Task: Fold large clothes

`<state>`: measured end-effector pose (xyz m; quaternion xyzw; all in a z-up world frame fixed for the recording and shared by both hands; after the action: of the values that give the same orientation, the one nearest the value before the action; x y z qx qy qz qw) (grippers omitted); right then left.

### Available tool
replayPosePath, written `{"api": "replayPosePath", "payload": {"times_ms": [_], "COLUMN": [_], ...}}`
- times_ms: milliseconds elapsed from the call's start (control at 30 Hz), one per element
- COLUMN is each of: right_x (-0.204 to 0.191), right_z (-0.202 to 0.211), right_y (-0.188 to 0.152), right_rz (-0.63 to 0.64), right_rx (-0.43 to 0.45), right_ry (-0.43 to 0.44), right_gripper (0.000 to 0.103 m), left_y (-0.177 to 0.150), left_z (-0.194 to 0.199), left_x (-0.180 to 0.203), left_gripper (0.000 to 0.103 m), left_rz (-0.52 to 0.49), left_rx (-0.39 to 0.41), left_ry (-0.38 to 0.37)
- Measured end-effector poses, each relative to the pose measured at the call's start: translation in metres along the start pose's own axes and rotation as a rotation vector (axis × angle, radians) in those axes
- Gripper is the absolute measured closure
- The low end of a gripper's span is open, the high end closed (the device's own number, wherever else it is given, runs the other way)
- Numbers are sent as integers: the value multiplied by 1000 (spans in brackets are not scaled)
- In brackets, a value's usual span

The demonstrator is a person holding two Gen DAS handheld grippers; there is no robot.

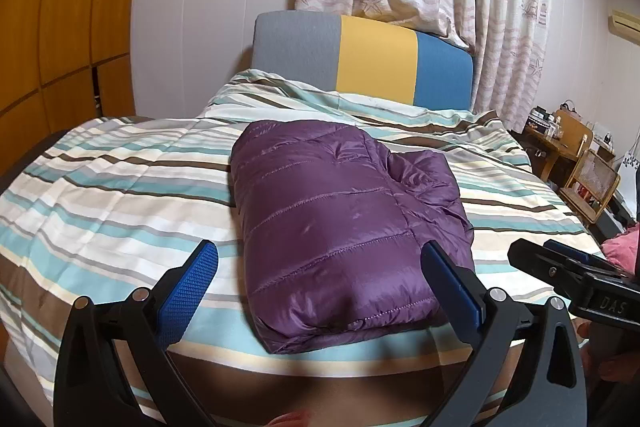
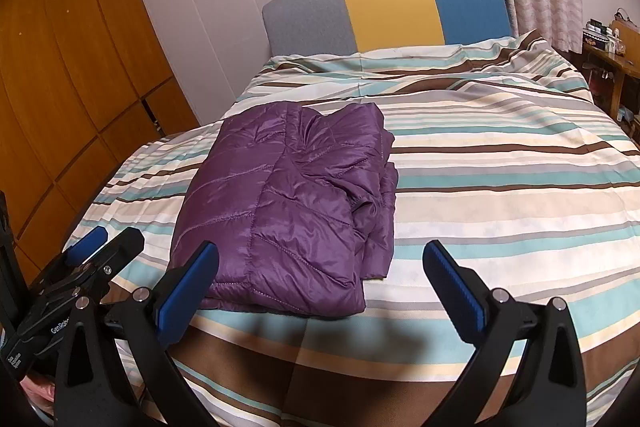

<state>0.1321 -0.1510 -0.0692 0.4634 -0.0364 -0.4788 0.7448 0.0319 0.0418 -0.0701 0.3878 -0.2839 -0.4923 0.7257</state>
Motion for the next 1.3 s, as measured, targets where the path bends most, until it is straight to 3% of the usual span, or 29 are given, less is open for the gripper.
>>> {"api": "replayPosePath", "payload": {"times_ms": [600, 833, 1300], "right_x": [-1, -1, 0], "right_z": [-2, -2, -5], "right_y": [0, 0, -1], "right_rz": [1, 2, -3], "right_rx": [-8, -11, -14], "right_ry": [1, 2, 3], "right_gripper": [2, 2, 2], "left_y": [-4, -3, -4], "left_z": [-1, -2, -3], "left_x": [1, 2, 4], "left_gripper": [3, 3, 3], "left_rz": [-3, -5, -5], "left_rx": [-19, -23, -37], "left_ry": [-15, -70, -92]}}
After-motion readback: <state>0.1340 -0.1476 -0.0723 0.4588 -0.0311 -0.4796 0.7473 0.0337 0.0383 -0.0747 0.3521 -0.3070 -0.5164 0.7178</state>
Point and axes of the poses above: each gripper's, at about its wrist camera, not at the fingertips, and z roughly against the way its jaws point, x to its right, y to its top, the point moved 2 cm from there along -z, roughly the way its jaws point, and after that the axes turned 10 degrees about y, right-handed, at the moved point
